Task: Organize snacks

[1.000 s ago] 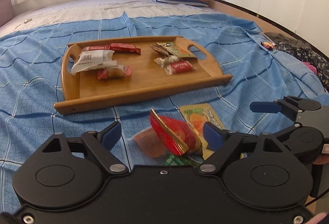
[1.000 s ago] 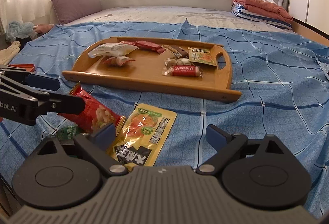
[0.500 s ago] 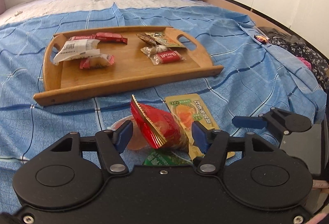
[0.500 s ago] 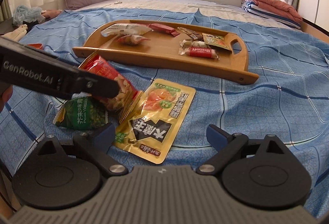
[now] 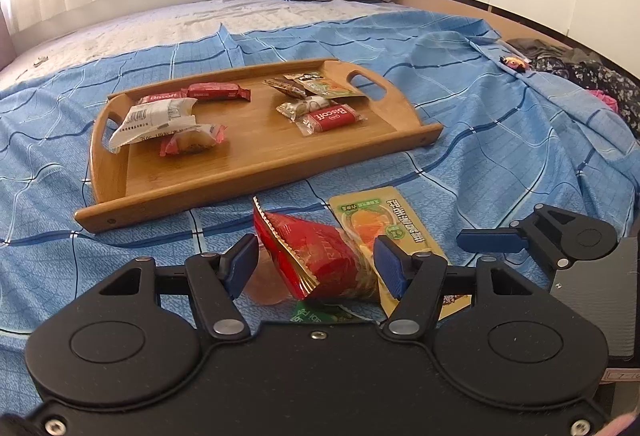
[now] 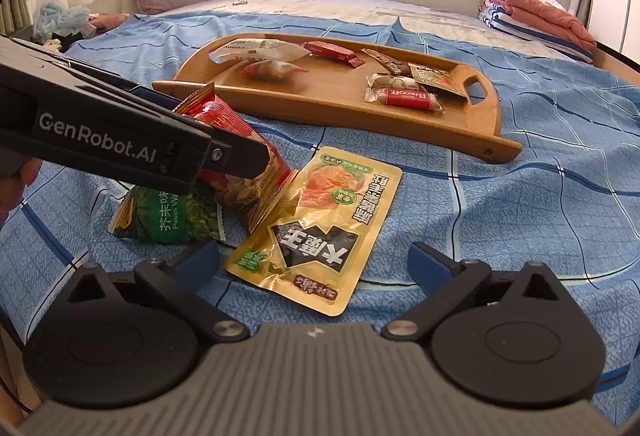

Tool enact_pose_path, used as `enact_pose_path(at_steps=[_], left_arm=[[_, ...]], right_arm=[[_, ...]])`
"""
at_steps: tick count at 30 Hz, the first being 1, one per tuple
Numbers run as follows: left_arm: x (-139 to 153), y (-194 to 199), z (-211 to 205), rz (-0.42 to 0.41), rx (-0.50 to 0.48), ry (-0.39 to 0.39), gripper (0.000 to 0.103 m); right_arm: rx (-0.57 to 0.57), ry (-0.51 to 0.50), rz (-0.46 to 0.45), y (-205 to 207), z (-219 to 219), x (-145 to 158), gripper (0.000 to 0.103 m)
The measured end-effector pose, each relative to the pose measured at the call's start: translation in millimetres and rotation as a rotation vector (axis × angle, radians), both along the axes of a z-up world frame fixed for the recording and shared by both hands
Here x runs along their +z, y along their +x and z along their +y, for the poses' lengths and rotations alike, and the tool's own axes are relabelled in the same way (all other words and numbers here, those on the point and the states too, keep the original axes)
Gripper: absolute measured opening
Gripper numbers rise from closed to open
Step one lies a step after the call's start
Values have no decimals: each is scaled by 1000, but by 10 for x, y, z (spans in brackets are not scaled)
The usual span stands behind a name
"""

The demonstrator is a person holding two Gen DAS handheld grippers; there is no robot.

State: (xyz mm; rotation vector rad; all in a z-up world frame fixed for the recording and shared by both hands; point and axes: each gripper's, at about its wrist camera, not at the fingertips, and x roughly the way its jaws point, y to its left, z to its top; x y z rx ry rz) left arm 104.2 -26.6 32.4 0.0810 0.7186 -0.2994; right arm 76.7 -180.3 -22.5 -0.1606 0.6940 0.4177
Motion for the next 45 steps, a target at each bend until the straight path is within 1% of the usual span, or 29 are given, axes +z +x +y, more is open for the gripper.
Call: enact_pose_path(at_steps=[5, 6, 7, 9, 10, 12, 16, 20, 22, 24, 29, 32, 37, 39, 40, 42, 43, 45], left_arm=[[-3, -54, -25, -21, -19, 28, 61], [8, -87, -33, -32, -23, 32, 58], [26, -126, -43, -51, -28, 38, 52], [67, -181, -56, -80, -42, 49, 46], [94, -202, -60, -85, -53, 44, 45], [117, -213, -71, -86, -68, 36, 45], [84, -151, -100, -70, -47, 41, 46], [74, -129, -128, -70, -49, 19, 47], [72, -132, -169, -85, -65, 29, 49], [50, -100, -204, -85, -61, 40, 49], [-32, 47, -199, -17, -29, -16, 49], [-69, 118, -184, -8, -16, -19, 48], [-135, 218, -157, 34, -4, -30, 53], [-155, 240, -149, 46, 5, -39, 54], [-159, 242, -148, 48, 8, -42, 54], [-146, 227, -145, 41, 22, -40, 50], [-127, 202, -146, 32, 30, -40, 48], [-83, 139, -148, -1, 33, -24, 47]], right_arm=[[-2, 1, 2, 13, 7, -5, 103], [-3, 1, 1, 12, 9, -5, 103], [-3, 1, 1, 12, 10, -6, 103], [-4, 3, 0, 19, 13, -11, 103], [-5, 4, 0, 19, 15, -12, 103], [-6, 4, -1, 16, 18, -17, 103], [-10, 8, -2, 15, 19, -22, 103], [-11, 11, -7, 8, 22, -32, 103], [-11, 13, -7, 7, 20, -33, 103], [-11, 14, -7, 9, 22, -31, 103], [-13, 18, -4, 17, 12, -34, 103], [-13, 19, -4, 19, 12, -33, 103], [-15, 21, -5, 21, 14, -37, 103], [-15, 22, -5, 21, 15, -39, 103], [-16, 22, -5, 18, 18, -39, 103], [-15, 22, -5, 19, 15, -40, 103], [-16, 24, -5, 19, 13, -39, 103], [-22, 26, -7, 21, -3, -32, 103]])
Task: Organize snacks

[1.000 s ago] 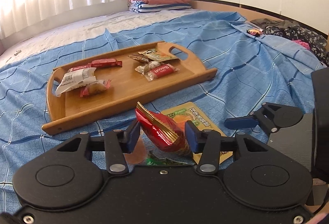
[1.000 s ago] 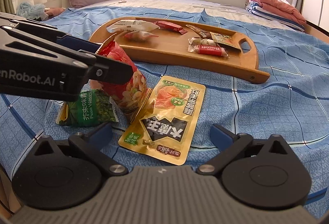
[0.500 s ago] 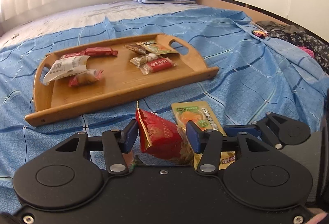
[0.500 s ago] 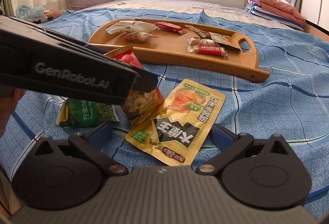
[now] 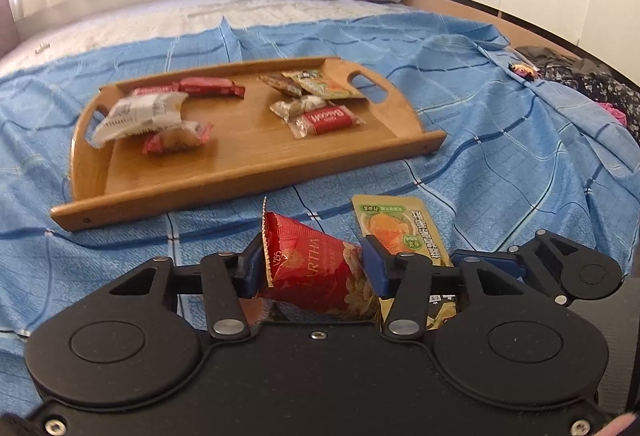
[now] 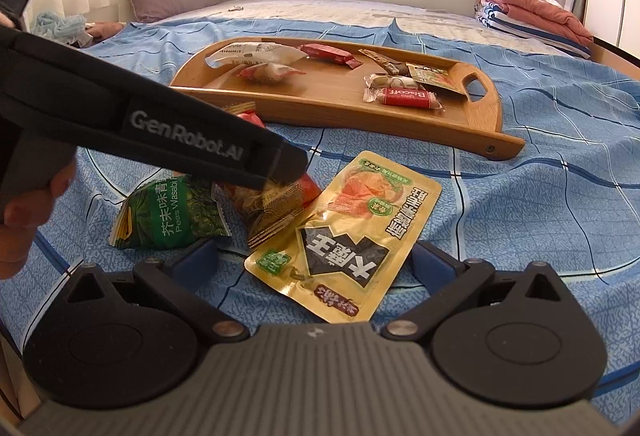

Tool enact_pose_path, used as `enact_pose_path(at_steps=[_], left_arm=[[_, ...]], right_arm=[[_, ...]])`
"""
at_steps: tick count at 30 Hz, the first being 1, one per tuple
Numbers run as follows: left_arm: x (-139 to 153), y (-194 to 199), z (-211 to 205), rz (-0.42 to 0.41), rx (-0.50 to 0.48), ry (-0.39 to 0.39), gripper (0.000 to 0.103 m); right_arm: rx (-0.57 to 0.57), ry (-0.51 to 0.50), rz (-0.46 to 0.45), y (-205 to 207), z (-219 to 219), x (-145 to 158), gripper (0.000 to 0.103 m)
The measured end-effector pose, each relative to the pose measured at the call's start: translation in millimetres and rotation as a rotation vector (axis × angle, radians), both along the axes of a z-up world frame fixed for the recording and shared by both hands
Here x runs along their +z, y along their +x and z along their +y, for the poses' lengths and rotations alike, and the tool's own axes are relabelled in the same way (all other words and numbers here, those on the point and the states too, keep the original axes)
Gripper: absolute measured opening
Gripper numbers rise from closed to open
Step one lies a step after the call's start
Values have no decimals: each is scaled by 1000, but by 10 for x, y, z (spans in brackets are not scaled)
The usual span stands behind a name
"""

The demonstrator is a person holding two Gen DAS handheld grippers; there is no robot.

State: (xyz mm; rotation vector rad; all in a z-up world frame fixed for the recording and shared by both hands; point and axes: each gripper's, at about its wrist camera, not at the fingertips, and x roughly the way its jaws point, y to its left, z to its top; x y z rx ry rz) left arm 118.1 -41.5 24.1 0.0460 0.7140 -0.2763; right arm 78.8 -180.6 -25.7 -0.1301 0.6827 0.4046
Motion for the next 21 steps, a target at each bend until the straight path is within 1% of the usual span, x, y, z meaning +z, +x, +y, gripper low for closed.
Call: enact_pose_path(at_steps=[2, 5, 8, 11, 15, 17, 20, 21], left_arm=[[55, -67, 16, -35, -14, 20, 47], [140, -140, 105, -51, -14, 17, 48], [222, -200, 244, -59, 7, 7, 48], [265, -271, 368, -78, 29, 15, 48], [278, -378, 530, -77, 36, 20, 50], [256, -410, 605, -69, 42, 27, 51], [197, -454, 730, -60, 66, 30, 55], [177, -464, 755, -60, 78, 36, 62]], right_arm=[[-18, 14, 8, 4, -46, 12, 103], [-49, 17, 12, 8, -119, 30, 103], [-87, -15, 8, 5, -193, 42, 103], [-131, -8, 23, 7, -308, 54, 103], [-231, -47, 17, 16, -420, 78, 103], [-233, -39, 8, 16, -461, 99, 103], [-207, -7, 0, 14, -489, 134, 103], [-205, -9, 0, 31, -478, 137, 103]])
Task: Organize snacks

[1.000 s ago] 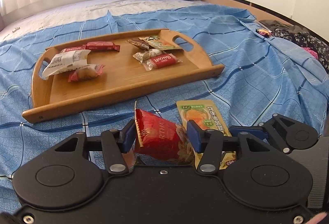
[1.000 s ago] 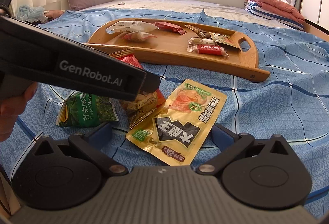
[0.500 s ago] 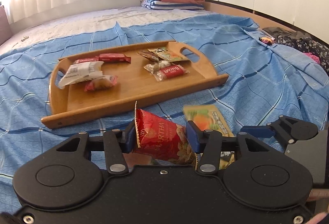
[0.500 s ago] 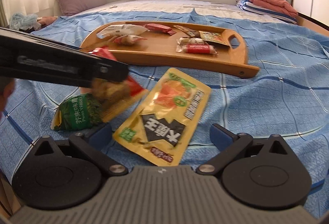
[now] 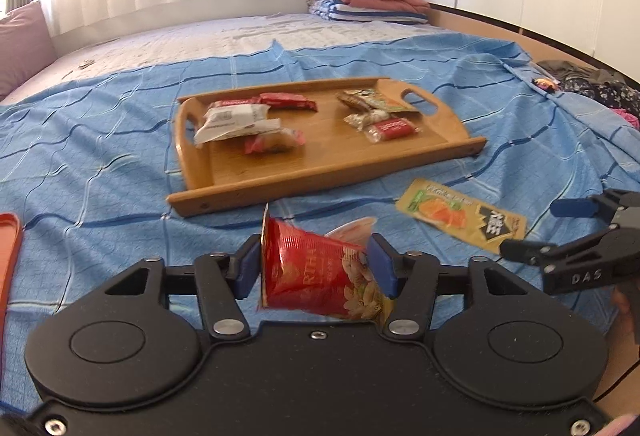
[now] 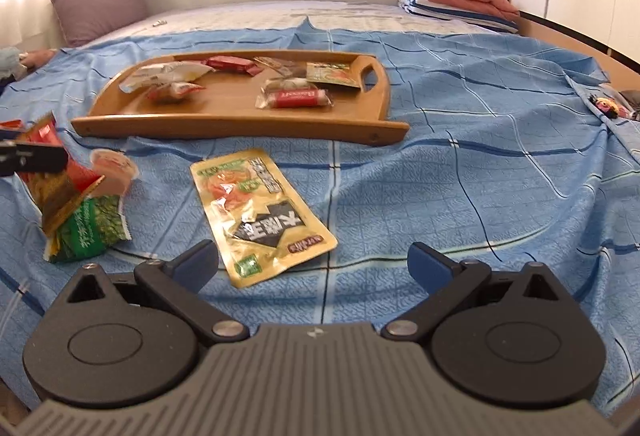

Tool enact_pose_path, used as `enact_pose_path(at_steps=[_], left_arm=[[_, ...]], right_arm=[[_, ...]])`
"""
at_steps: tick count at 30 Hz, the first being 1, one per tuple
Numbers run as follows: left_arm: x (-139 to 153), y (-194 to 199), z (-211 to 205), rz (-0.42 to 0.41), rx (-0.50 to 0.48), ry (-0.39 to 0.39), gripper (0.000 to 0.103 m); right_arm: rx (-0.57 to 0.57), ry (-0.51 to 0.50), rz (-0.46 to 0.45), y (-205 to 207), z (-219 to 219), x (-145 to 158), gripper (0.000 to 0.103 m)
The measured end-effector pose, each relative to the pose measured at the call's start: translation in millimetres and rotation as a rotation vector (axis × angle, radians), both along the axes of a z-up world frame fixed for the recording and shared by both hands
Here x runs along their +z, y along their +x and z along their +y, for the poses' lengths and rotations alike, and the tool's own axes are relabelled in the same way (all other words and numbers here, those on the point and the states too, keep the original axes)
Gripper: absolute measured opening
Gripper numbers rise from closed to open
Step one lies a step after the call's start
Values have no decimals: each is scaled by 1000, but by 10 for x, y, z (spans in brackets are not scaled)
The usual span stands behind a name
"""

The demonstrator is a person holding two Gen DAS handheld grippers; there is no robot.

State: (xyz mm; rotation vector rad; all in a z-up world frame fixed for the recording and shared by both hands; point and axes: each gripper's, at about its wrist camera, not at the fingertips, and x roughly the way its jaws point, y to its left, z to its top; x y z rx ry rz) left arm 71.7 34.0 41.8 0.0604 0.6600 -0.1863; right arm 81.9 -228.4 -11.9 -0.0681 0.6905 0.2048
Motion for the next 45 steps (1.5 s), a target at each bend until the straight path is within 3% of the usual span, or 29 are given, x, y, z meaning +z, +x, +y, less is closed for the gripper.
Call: enact_pose_path(at_steps=[1, 3, 10, 16, 22, 31, 35, 38, 41, 44, 45], left_arm=[[-24, -19, 26, -3, 13, 14, 71], [-73, -64, 46, -13, 24, 38, 79], [-241, -154, -2, 6, -22, 51, 88], [-320, -77, 50, 39, 15, -41, 90], [-363, -22, 87, 73, 26, -118, 95], [-311, -89, 69, 76, -2, -182, 99], [-308, -127, 29, 64, -41, -176, 101], [-362, -80, 7, 80, 12, -138, 101], [-405, -38, 28, 106, 31, -153, 101], [-428, -43, 20, 102, 11, -160, 92], [-426, -53, 6, 97, 3, -158, 84]], right_arm=[[2, -6, -2, 11, 7, 7, 103], [12, -14, -9, 47, 51, 15, 103], [103, -81, -30, 201, 286, 10, 100], [153, -80, -9, 337, 382, -56, 91], [143, -17, 14, 369, 348, -111, 87], [177, -22, 9, 302, 393, -88, 71], [184, -28, 6, 266, 434, -79, 68], [172, -14, 4, 235, 436, -82, 67], [181, -16, 1, 193, 447, -79, 67], [190, -20, 0, 146, 468, -81, 66], [194, -22, -1, 130, 480, -80, 66]])
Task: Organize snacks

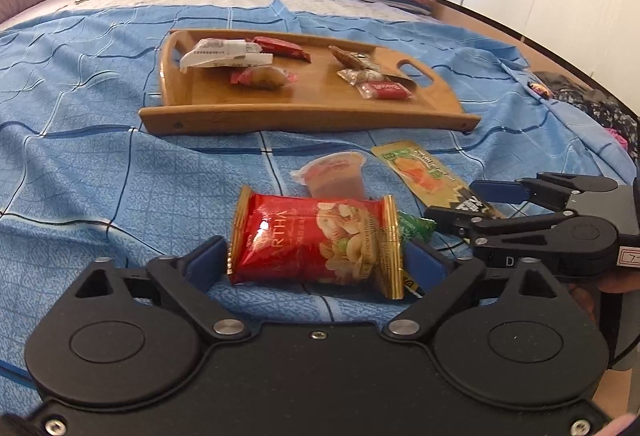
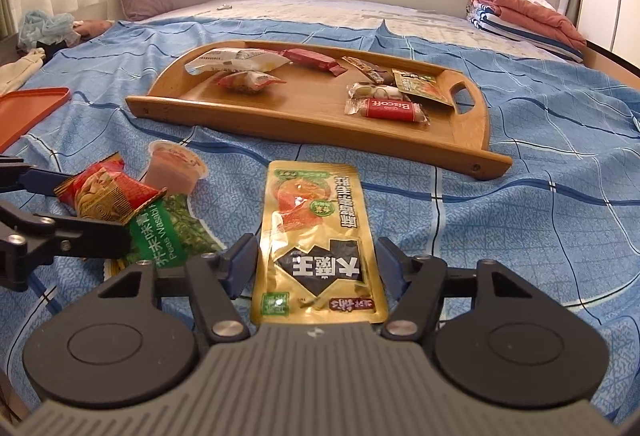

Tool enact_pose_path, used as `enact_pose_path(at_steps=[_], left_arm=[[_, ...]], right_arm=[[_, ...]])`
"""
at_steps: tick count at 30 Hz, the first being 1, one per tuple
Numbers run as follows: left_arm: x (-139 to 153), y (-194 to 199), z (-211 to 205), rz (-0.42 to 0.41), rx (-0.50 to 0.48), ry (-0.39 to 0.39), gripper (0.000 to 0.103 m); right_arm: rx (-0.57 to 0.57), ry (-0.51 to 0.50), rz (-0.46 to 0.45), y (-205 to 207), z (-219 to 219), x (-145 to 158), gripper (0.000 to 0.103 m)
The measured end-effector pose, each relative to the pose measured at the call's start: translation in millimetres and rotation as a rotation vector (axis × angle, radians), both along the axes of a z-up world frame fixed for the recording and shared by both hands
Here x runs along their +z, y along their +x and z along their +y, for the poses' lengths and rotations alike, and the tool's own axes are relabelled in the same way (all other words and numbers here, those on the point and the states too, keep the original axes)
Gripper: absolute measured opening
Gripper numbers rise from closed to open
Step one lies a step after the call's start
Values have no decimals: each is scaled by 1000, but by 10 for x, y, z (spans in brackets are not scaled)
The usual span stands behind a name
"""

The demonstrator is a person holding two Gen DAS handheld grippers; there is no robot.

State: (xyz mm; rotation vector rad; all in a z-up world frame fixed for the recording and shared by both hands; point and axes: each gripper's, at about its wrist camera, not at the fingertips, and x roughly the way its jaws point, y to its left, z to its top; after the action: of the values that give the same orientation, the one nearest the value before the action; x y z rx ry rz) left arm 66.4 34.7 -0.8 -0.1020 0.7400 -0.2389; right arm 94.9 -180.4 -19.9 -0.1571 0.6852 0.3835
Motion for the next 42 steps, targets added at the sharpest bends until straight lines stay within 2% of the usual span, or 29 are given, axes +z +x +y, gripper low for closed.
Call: enact_pose_path(at_steps=[7, 9, 11, 13, 17, 21, 22, 23, 25, 30, 42], left_arm=[[107, -38, 52, -11, 38, -21, 67], [130, -35, 86, -12, 49, -21, 67], [148, -35, 115, -18, 68, -10, 66], [152, -33, 131, -22, 80, -4, 66], [167, -25, 131, -27, 93, 2, 66], [182, -6, 128, -32, 106, 4, 66], [184, 0, 129, -32, 111, 4, 66], [188, 8, 129, -34, 114, 5, 66], [203, 32, 122, -38, 117, 14, 66], [273, 115, 128, -46, 132, 23, 65], [520, 274, 208, -96, 177, 14, 65]], right_arm=[[-2, 8, -4, -77, 42, 39, 66], [-1, 11, 2, -68, 36, 50, 66], [-23, 8, -14, -47, 38, 46, 76], [-43, 2, -25, -1, 51, 36, 81], [-75, -19, -36, 137, 123, 15, 86], [-96, -8, 4, 228, 162, -34, 87], [-93, -7, 10, 227, 164, -28, 80], [-87, -6, 12, 219, 166, -13, 79], [-74, -3, 15, 194, 168, 28, 65], [-74, 34, 26, 166, 143, 116, 65], [-131, 97, -32, 303, -14, 473, 65]])
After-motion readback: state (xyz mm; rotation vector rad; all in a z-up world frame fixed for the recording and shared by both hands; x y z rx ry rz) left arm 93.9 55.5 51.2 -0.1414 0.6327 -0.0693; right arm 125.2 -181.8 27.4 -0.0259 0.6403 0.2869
